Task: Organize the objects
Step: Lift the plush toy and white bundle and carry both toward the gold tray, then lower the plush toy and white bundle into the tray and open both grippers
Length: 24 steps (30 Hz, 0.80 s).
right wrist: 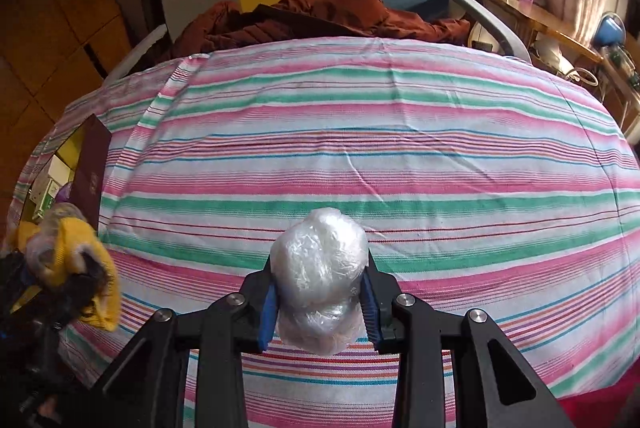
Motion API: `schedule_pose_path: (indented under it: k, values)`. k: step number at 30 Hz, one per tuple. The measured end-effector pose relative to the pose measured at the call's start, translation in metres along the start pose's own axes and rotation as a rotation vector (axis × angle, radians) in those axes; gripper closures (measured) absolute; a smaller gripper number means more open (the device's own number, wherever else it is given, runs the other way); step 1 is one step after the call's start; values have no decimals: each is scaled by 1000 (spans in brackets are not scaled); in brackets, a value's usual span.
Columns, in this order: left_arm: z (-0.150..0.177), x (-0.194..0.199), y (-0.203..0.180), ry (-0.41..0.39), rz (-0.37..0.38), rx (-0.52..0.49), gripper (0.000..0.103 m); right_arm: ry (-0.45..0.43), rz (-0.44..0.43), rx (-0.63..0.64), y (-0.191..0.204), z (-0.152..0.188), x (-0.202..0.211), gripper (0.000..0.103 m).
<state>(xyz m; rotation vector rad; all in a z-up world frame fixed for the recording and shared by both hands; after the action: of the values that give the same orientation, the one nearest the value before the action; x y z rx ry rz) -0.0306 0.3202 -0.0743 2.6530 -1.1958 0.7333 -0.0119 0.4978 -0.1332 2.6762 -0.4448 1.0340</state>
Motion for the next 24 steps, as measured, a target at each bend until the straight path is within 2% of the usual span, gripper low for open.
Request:
schedule_pose_path:
  k: [6,15,19,24]
  values:
    - [-6,22,25,-27,-25,46,58,-31,7,15,4,-5,3,68]
    - [-8,49,65,-56,-57,119,58,-12,-5,48,26,-2,-1,68]
    - [-8,61,81,-70,-67,148,59,-30,-61,42,57,-8,3,68]
    - [-13,88,116,-103,-91,216,58,-58,-175,68,122,-20,7,68]
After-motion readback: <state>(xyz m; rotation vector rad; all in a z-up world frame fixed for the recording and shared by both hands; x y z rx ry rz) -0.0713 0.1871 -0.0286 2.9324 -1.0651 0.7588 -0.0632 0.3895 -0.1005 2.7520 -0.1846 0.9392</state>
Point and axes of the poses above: each gripper's, at about its wrist camera, not at the fingertips, and x roughly against the way its jaws point, y to its left, z to its underside, the point moved 9 cm from there along -x, roughly the way its jaws point, and after that the axes turned 15 degrees about -y, right-handed, at the moved point
